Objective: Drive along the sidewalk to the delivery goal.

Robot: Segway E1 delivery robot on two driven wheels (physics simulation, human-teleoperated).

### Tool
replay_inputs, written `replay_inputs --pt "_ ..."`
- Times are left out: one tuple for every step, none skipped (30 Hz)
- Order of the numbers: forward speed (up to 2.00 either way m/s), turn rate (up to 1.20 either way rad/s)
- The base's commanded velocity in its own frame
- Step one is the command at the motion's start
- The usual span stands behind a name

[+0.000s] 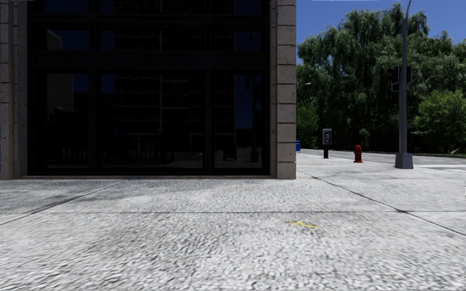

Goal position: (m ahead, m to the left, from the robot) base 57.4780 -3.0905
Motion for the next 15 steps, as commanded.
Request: replay_inputs --pt "1.32 -0.35" --pt "1.32 -0.38" --pt "1.32 -0.40" --pt "1.32 -0.42" --pt "1.32 -0.45" --pt "1.32 -0.48" --pt "1.31 -0.49" --pt "1.31 -0.50" --pt "1.31 -0.50" --pt "1.31 -0.50" --pt "1.31 -0.50" --pt "1.31 -0.50" --pt "1.31 -0.50" --pt "1.31 -0.50" --pt "1.31 -0.50"
